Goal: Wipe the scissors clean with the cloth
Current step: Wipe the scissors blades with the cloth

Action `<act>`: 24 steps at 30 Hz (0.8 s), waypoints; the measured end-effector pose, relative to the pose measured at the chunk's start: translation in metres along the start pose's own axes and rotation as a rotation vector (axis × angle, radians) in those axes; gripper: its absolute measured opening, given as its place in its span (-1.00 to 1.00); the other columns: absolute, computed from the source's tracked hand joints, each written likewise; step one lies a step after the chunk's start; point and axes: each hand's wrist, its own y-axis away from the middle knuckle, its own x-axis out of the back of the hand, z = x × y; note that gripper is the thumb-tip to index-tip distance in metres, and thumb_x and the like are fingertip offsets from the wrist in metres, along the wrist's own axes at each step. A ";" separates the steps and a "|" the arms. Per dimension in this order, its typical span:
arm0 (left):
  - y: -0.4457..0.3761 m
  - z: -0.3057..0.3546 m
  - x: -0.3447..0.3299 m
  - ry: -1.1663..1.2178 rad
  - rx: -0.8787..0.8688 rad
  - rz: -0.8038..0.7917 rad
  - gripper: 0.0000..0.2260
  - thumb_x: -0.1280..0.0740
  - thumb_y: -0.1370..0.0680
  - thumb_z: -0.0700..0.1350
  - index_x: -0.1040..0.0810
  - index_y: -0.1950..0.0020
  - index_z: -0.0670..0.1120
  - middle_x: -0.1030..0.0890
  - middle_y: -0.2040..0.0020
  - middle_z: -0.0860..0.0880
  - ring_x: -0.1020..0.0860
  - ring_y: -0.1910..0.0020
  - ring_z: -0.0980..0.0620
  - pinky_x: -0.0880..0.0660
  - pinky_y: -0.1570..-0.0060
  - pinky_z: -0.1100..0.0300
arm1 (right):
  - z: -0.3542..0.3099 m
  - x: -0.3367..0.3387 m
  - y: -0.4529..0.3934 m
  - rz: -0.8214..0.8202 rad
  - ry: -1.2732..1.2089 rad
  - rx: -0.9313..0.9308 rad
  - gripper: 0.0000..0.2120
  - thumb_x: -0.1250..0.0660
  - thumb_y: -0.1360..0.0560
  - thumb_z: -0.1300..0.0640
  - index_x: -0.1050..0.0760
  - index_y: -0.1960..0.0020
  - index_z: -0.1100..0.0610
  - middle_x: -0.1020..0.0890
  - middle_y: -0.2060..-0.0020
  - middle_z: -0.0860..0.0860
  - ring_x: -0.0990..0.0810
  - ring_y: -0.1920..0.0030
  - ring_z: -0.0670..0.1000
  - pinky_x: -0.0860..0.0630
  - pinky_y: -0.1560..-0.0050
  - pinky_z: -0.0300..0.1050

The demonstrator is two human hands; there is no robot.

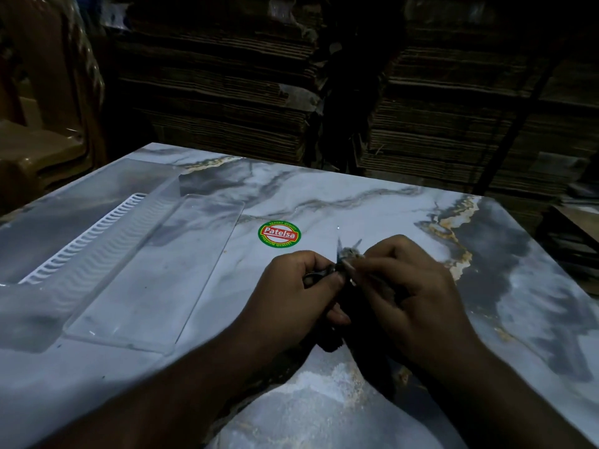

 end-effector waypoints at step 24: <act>0.005 0.005 -0.001 -0.077 -0.034 -0.011 -0.87 -0.38 -0.64 -0.25 -0.60 0.03 -0.32 -0.67 0.33 -0.27 -0.62 0.45 -0.15 -0.59 0.42 0.03 | 0.008 -0.001 0.003 -0.053 0.079 0.087 -0.89 -0.46 -0.60 0.25 -0.73 -0.09 0.22 -0.58 0.11 0.03 -0.59 0.15 -0.03 -0.50 0.19 -0.16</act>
